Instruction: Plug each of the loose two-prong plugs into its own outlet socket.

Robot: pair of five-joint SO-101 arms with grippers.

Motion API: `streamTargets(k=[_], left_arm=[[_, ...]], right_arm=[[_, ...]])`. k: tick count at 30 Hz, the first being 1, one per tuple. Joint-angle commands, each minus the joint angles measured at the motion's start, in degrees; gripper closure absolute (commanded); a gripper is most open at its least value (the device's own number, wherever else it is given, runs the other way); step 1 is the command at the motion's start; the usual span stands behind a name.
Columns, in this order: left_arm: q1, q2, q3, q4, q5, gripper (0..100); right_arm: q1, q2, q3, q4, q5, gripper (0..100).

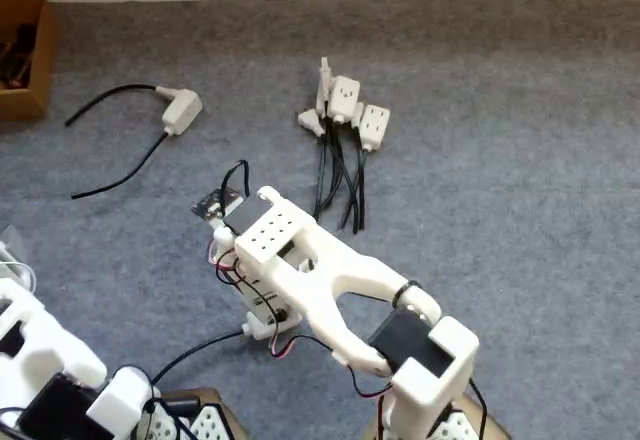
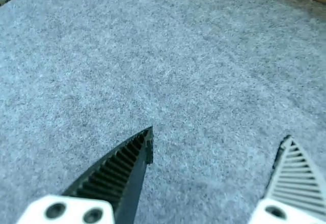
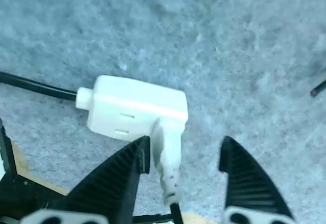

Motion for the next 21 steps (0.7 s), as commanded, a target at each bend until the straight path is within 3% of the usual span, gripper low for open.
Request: streamTargets(k=[1, 7, 11, 16, 19, 21], left_arm=[[2.6, -0.7, -0.7, 2.7, -0.4, 63], [8.9, -0.7, -0.7, 9.1, -2.5, 63], [16.7, -0.7, -3.8, 19.0, -2.5, 63], [31.6, -0.7, -19.7, 47.2, -3.5, 63], [41.5, -0.7, -31.3, 63.1, -5.7, 63], [48.5, -0.8, -38.1, 71.8, -7.9, 63]], right_arm=[[0.4, -5.7, -4.2, 1.4, 1.2, 50.9], [2.2, -20.2, -16.7, 8.4, 1.2, 49.9], [9.2, -28.7, -28.4, 17.1, 3.7, 49.9], [31.7, -39.4, -25.4, 16.7, 7.8, 49.9], [45.9, -44.5, -16.5, 16.5, 9.3, 49.9], [51.0, -48.6, -6.9, 13.5, 11.7, 49.9]])
